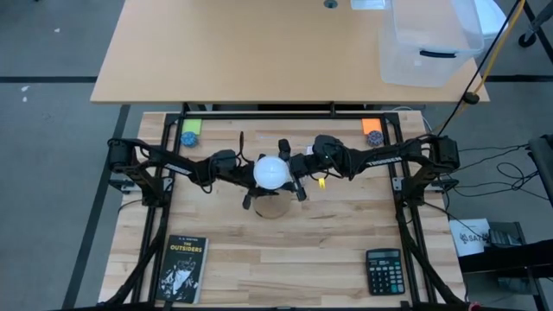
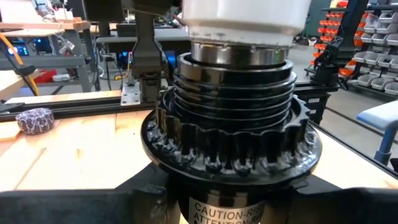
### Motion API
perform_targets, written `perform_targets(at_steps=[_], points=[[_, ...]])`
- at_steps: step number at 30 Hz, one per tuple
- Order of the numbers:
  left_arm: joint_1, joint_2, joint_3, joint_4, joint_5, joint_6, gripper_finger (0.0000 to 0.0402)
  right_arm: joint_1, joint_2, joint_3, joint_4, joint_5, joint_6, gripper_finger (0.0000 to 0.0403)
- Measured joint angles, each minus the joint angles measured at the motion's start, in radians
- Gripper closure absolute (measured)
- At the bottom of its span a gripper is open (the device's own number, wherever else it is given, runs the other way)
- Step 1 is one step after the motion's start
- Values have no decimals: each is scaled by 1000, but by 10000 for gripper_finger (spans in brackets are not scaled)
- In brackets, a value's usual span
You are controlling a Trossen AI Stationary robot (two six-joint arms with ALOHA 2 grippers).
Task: Screw lightbulb
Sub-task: Remove the lightbulb from the lamp
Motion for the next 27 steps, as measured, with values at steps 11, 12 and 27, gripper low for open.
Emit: perform_targets(at_steps=[11,12,27], points=[[0,0,0,0,-11,-7,259,-32,-139,2,-257,-1,-44,98],[0,0,0,0,-11,-7,259,-38,-158,2,-288,-1,-56,97],[-3,0,-2,14,-208,-31,259,-71,-341,3,-740,121,-152,97]])
